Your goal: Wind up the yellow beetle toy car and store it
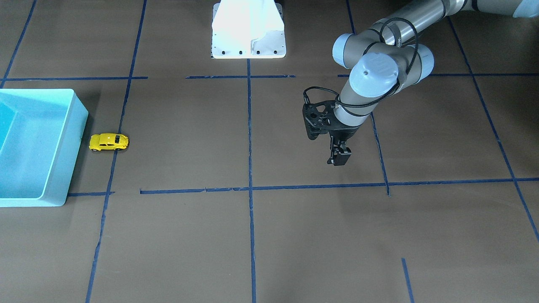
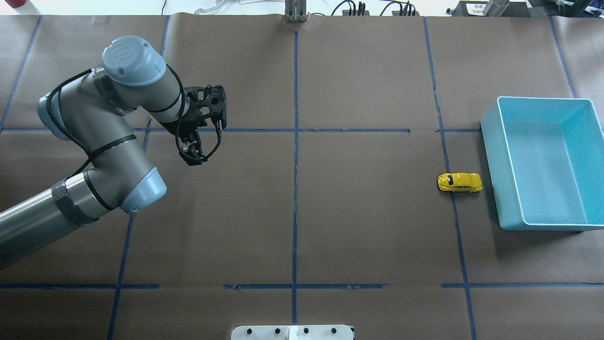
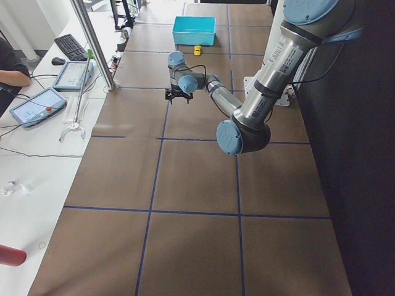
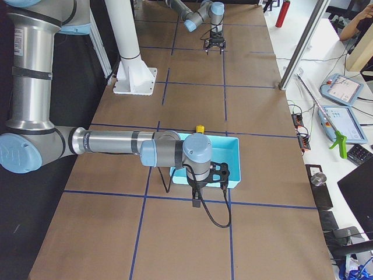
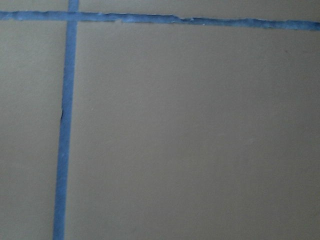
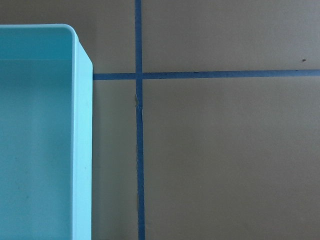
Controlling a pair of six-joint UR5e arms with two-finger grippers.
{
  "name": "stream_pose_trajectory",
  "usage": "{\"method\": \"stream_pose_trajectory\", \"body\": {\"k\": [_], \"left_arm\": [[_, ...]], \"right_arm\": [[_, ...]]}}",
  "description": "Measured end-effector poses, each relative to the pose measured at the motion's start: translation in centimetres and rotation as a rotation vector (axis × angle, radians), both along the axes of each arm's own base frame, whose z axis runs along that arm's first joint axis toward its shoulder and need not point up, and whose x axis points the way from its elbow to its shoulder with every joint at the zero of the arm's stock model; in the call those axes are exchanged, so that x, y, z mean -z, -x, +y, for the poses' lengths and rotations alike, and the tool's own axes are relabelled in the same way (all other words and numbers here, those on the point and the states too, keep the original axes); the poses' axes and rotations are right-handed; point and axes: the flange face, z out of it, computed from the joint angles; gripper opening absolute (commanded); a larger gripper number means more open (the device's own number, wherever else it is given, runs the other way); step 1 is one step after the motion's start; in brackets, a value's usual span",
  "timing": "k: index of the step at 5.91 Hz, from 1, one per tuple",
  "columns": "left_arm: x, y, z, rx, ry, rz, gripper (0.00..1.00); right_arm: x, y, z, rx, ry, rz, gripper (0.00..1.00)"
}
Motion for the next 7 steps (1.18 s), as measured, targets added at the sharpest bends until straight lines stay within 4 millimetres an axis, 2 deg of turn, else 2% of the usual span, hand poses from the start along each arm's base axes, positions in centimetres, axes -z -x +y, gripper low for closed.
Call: {"method": "stream_pose_trajectory", "body": {"k": [2, 4, 5, 6, 7], "left_arm": [[-2.9, 8.6, -4.4, 0.099, 0.152, -0.032, 1.00], [-6.8, 14.5, -6.1, 0.151, 0.277, -0.019, 1.00], [-10.3, 19.2, -7.0, 0.219, 0.336, -0.034, 1.00], [-14.7, 24.8, -7.0, 0.302, 0.403, -0.055, 1.00], [-19.2, 30.7, -6.1, 0.390, 0.477, -0.074, 1.00]], "right_arm": [[0.0, 1.0, -0.3, 0.023, 0.002, -0.001, 1.00], [0.8, 2.4, -0.6, 0.052, -0.012, -0.001, 1.00], [3.2, 2.9, -0.7, 0.064, -0.039, -0.001, 1.00], [7.7, 4.2, -1.2, 0.093, -0.060, 0.007, 1.00], [12.0, 6.0, -1.9, 0.134, -0.084, 0.016, 1.00]]}}
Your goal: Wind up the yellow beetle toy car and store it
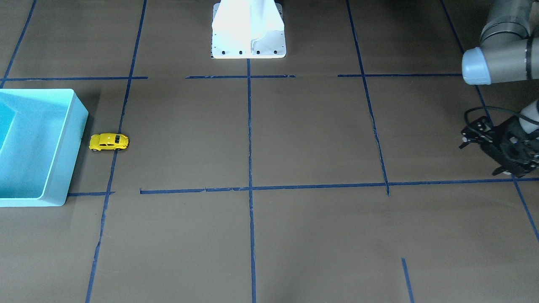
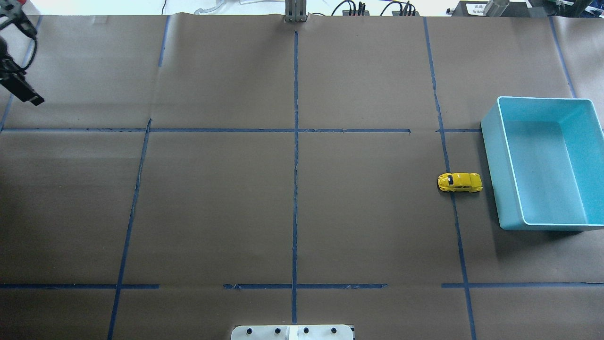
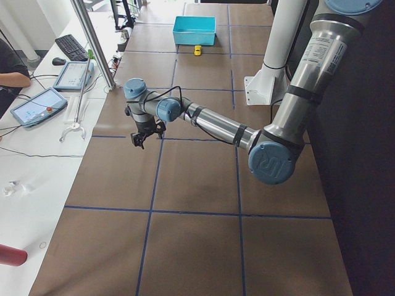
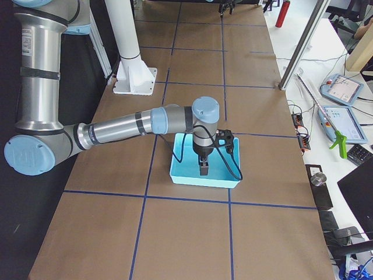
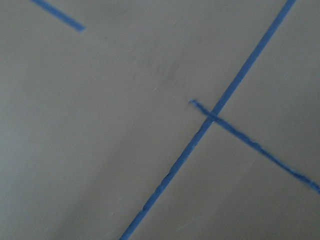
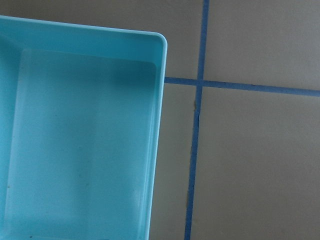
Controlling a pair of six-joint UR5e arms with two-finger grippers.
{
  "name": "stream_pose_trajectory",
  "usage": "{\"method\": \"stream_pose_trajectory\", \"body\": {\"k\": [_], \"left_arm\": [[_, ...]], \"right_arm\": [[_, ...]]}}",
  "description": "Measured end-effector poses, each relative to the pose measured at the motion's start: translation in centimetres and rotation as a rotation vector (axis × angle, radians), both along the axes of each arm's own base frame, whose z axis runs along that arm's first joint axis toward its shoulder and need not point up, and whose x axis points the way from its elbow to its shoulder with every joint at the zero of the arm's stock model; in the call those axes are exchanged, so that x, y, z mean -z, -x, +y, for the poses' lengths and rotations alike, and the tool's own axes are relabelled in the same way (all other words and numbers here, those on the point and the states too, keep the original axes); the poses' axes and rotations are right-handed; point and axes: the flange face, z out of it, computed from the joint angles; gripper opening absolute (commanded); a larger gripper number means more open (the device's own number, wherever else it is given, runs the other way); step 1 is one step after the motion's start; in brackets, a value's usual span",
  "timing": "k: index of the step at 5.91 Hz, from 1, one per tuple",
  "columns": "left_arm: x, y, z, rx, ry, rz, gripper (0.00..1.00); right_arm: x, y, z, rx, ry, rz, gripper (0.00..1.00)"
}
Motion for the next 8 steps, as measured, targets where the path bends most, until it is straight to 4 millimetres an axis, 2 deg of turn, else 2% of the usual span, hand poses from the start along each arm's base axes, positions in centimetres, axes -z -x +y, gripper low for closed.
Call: {"method": "stream_pose_trajectory", "body": {"k": [1, 2, 3, 4, 5, 6, 8], "left_arm": [[-4.0, 5.8, 1.5, 0.090, 0.078, -0.018, 1.00], [-7.1, 10.8, 3.3, 0.180, 0.157, -0.025, 1.00], [-9.1, 13.8, 4.9, 0.259, 0.230, -0.024, 1.00], [-10.5, 15.3, 6.3, 0.358, 0.325, -0.021, 1.00], [-11.9, 15.7, 7.6, 0.447, 0.421, -0.021, 1.00], [-13.4, 16.3, 8.9, 0.497, 0.485, -0.025, 1.00], [-15.2, 17.6, 10.5, 0.539, 0.535, -0.029, 1.00]], "right_arm": [[3.5, 2.3, -0.7, 0.054, -0.049, 0.001, 1.00], [6.6, 4.9, -1.7, 0.118, -0.117, -0.005, 1.00], [9.5, 7.6, -2.8, 0.202, -0.209, -0.011, 1.00], [12.4, 10.1, -3.8, 0.311, -0.332, -0.015, 1.00], [14.4, 12.2, -4.3, 0.420, -0.444, -0.021, 1.00], [15.9, 15.2, -4.4, 0.543, -0.544, -0.034, 1.00], [17.4, 20.7, -3.4, 0.705, -0.652, -0.075, 1.00]]}}
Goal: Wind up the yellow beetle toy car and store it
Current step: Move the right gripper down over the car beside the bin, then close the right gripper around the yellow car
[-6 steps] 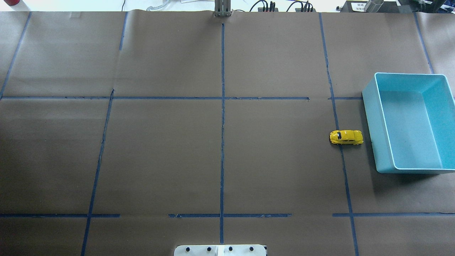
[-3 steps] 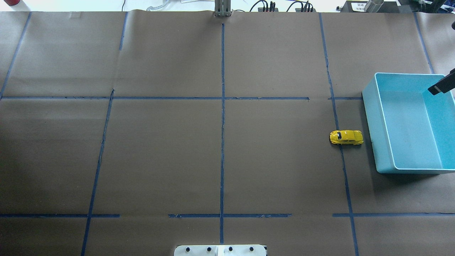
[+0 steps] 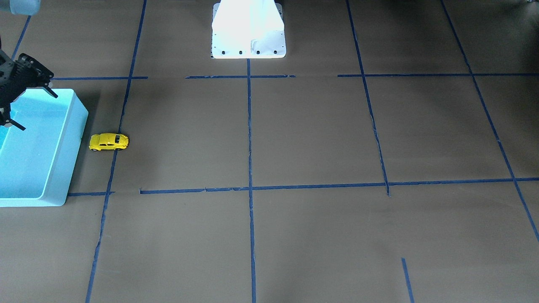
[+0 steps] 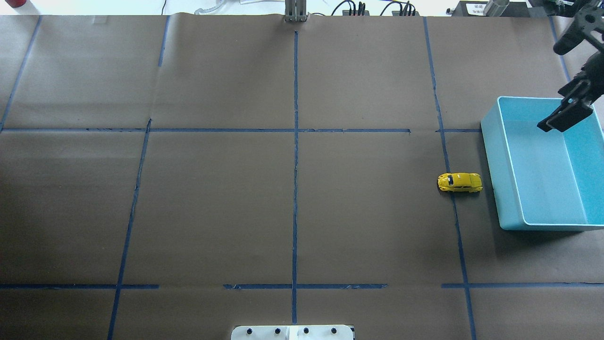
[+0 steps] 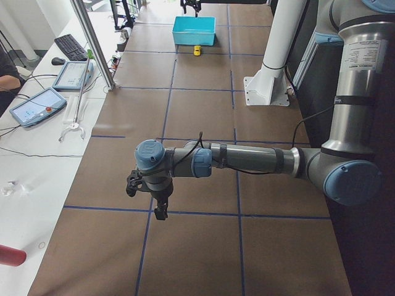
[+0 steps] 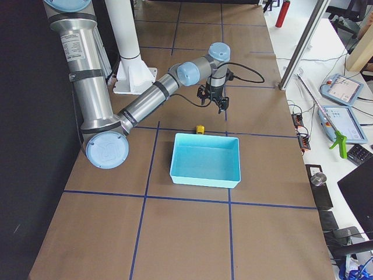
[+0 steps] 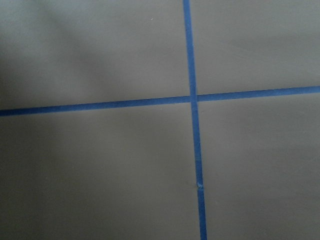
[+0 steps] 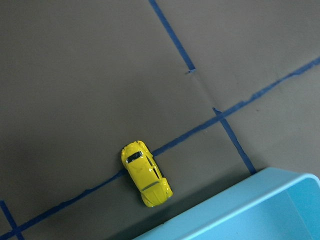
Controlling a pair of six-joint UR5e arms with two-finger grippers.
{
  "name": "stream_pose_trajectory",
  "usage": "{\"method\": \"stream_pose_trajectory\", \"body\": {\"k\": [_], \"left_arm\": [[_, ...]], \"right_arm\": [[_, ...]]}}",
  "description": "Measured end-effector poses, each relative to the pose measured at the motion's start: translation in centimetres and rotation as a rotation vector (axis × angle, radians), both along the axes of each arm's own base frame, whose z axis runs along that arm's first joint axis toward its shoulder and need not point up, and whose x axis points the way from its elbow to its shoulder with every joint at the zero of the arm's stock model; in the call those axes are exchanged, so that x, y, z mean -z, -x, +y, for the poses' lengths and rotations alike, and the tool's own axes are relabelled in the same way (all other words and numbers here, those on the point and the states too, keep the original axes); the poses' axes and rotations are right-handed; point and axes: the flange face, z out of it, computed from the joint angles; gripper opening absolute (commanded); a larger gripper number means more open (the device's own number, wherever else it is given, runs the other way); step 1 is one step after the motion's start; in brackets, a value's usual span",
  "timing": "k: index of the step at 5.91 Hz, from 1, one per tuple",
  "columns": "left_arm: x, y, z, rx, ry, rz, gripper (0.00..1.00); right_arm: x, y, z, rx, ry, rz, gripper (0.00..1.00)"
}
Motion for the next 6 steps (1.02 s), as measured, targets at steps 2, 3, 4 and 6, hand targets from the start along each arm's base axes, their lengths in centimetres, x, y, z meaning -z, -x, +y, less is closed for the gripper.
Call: {"method": "stream_pose_trajectory", "body": {"k": [2, 3, 4, 6], "left_arm": [[0.0, 0.2, -0.1, 0.005, 0.001, 0.000, 1.00], [0.0, 0.2, -0.1, 0.005, 0.001, 0.000, 1.00], [-0.1, 0.2, 0.0, 0.004, 0.002, 0.000, 1.00], [-0.1, 0.2, 0.0, 0.003, 0.000, 0.001, 1.00]], "right_arm": [[-1.0, 5.4, 1.6, 0.165, -0.144, -0.018, 1.00], [-2.3, 7.0, 1.6, 0.247, -0.213, -0.018, 1.00], [-4.3, 8.3, 1.5, 0.314, -0.267, -0.020, 1.00], [-7.8, 10.0, 1.4, 0.364, -0.298, -0.023, 1.00]]}}
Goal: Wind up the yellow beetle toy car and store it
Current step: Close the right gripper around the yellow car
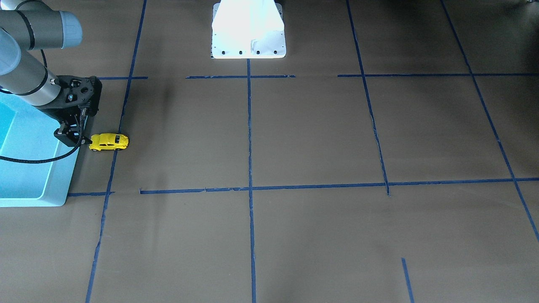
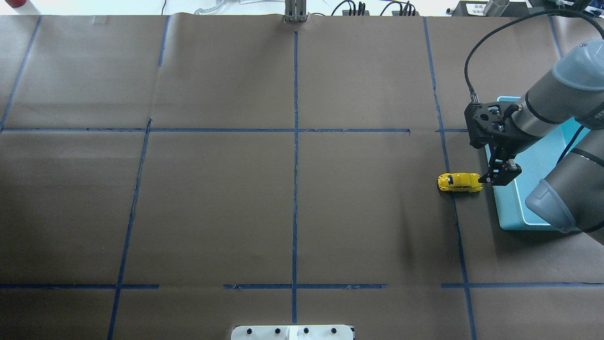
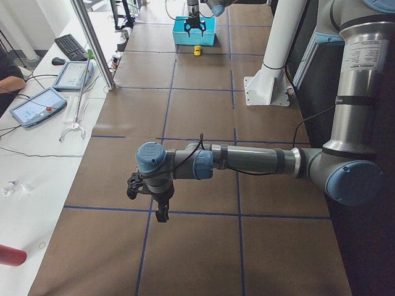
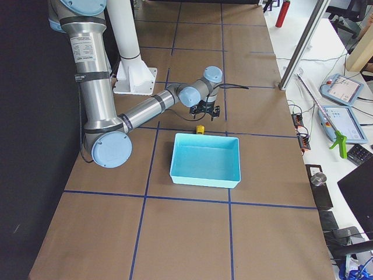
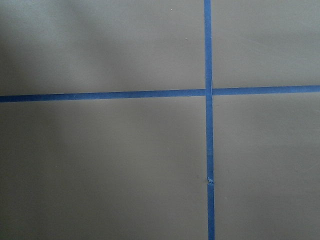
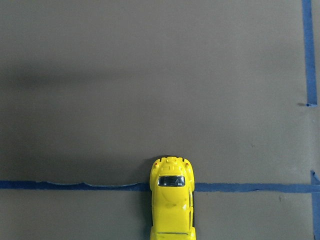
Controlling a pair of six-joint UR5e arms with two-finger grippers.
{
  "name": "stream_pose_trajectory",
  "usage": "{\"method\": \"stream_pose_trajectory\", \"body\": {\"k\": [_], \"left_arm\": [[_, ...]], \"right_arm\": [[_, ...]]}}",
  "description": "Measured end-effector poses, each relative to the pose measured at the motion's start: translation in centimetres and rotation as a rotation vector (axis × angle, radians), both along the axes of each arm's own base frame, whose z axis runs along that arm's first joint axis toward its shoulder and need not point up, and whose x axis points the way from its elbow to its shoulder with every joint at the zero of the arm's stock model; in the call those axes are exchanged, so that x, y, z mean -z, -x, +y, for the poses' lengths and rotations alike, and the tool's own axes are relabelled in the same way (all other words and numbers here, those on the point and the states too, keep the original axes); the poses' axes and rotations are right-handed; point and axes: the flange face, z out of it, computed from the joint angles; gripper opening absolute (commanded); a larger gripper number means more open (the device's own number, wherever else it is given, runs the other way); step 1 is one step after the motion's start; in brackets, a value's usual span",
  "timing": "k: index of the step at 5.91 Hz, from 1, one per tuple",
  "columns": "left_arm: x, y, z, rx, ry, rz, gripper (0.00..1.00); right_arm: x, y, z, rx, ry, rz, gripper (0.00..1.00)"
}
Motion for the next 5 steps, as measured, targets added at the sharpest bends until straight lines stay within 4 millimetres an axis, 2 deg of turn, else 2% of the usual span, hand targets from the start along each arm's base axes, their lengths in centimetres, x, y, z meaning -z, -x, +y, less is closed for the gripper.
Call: {"method": "stream_pose_trajectory", "body": {"k": [2, 3, 5], "left_arm": [[0.1, 0.0, 0.0, 0.001, -0.003, 0.000, 1.00], [0.3, 0.0, 0.0, 0.001, -0.006, 0.000, 1.00], [0.5, 0.0, 0.0, 0.001, -0.010, 0.001, 1.00]], "right_arm": [[-1.5, 2.9, 1.3, 0.041, -0.019, 0.041, 1.00], [-1.7, 3.7, 1.8, 0.048, -0.023, 0.054, 1.00], [-1.9, 4.0, 1.9, 0.040, -0.024, 0.069, 1.00]]}}
